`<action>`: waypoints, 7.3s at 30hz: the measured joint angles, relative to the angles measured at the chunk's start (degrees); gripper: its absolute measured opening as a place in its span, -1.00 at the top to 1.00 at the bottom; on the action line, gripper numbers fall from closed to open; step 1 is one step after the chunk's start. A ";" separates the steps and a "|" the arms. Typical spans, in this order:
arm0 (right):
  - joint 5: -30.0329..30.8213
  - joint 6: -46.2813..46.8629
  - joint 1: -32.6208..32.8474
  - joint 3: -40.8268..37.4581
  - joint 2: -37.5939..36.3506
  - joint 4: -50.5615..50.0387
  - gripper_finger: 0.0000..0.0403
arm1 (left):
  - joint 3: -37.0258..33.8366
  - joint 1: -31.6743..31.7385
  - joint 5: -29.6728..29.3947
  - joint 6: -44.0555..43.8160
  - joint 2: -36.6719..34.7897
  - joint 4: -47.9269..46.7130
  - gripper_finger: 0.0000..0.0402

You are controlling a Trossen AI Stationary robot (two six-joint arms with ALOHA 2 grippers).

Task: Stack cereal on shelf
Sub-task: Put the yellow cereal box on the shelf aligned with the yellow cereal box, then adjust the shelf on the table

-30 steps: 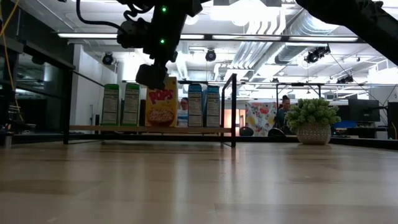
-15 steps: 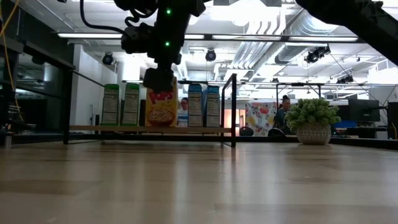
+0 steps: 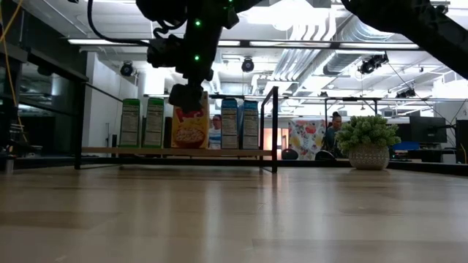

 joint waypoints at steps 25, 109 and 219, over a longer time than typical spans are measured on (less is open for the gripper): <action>-7.40 -1.33 2.70 0.00 -6.23 -3.66 -0.40 | 0.00 0.00 -0.15 -0.02 0.00 -0.03 0.99; -13.95 -0.44 -9.89 0.07 -4.79 3.45 -0.40 | 0.00 0.00 0.00 -0.06 0.02 -0.11 0.99; -44.96 23.22 -15.65 -97.50 -68.85 60.11 -0.40 | 0.00 6.93 10.03 -2.91 0.24 0.50 0.99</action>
